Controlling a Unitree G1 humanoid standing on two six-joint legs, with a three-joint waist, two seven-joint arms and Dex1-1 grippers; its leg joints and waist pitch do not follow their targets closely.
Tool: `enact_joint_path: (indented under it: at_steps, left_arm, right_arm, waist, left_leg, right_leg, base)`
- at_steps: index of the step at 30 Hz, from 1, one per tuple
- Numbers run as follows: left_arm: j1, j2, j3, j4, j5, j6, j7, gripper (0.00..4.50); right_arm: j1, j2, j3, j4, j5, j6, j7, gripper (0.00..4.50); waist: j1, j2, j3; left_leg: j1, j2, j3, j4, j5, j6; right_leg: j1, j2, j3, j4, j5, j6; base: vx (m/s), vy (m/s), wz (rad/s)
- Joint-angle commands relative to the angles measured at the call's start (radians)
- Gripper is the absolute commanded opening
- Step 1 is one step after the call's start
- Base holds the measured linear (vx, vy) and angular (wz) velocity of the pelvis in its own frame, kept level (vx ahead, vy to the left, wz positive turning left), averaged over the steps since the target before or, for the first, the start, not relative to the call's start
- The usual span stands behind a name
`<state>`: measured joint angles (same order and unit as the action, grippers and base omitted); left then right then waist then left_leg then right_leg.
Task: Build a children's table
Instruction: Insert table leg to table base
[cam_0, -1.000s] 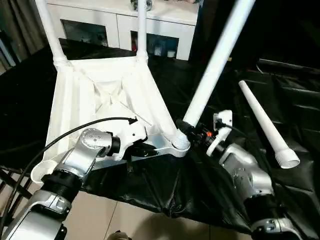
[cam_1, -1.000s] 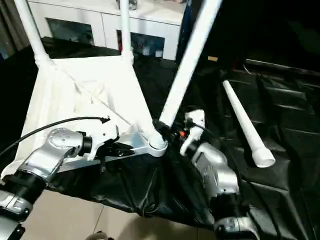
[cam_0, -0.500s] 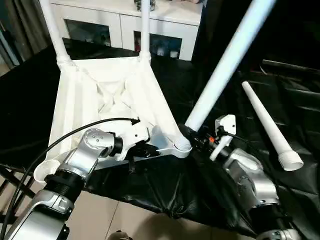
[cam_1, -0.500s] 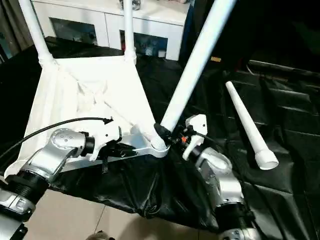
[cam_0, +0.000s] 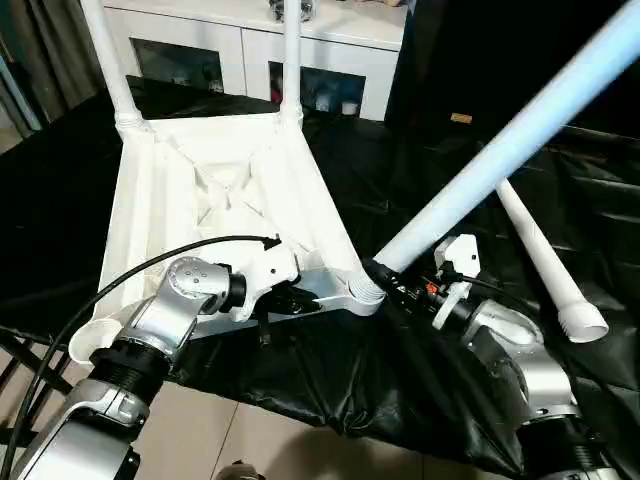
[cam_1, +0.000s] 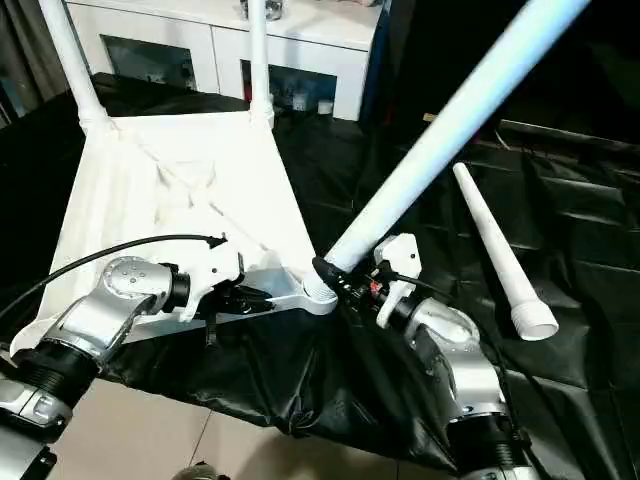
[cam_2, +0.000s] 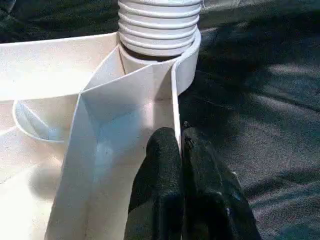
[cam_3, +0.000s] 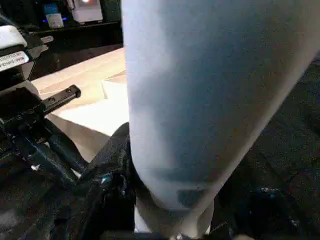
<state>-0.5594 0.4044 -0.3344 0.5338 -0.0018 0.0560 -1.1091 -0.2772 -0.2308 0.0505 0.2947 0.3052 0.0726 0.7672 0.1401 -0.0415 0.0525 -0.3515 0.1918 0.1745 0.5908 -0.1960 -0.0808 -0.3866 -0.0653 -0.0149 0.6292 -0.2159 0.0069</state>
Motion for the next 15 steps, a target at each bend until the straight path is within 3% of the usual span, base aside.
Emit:
enact_joint_path:
  at_steps: [1, 6, 7, 15]
  left_arm:
    - [-0.018, -0.005, 0.0, 0.008, 0.006, -0.025, -0.009, 0.0]
    - [-0.021, 0.002, -0.01, 0.014, 0.013, -0.033, -0.026, 0.0]
    - [-0.021, 0.003, -0.011, 0.012, 0.012, -0.033, -0.03, 0.0]
    - [-0.028, 0.014, -0.017, 0.005, 0.009, -0.028, -0.064, 0.0]
  right_arm:
    - [0.0, -0.037, 0.009, 0.019, -0.042, 0.048, 0.001, 1.88]
    - [-0.039, -0.06, 0.067, 0.027, -0.066, 0.09, 0.048, 1.87]
    - [-0.05, -0.066, 0.084, 0.034, -0.074, 0.101, 0.065, 1.87]
    - [-0.102, -0.087, 0.139, 0.105, -0.097, 0.119, 0.147, 1.87]
  waist:
    - [-0.018, 0.007, -0.048]
    - [-0.019, 0.006, -0.048]
    - [-0.018, 0.014, -0.049]
    - [-0.023, 0.007, -0.046]
  left_leg:
    - [0.01, 0.039, -0.011, -0.091, -0.277, -0.023]
    - [0.009, 0.038, -0.01, -0.09, -0.263, -0.024]
    - [0.011, 0.038, -0.01, -0.09, -0.264, -0.025]
    - [0.009, 0.038, -0.009, -0.09, -0.26, -0.024]
  right_leg:
    - [0.021, -0.067, 0.037, -0.092, -0.259, -0.165]
    - [0.022, -0.067, 0.037, -0.09, -0.238, -0.165]
    - [0.021, -0.068, 0.037, -0.09, -0.236, -0.168]
    - [0.023, -0.067, 0.037, -0.089, -0.215, -0.185]
  base:
    - [0.0, 0.0, 0.0]
    - [0.0, 0.0, 0.0]
    - [0.0, 0.0, 0.0]
    - [0.0, 0.0, 0.0]
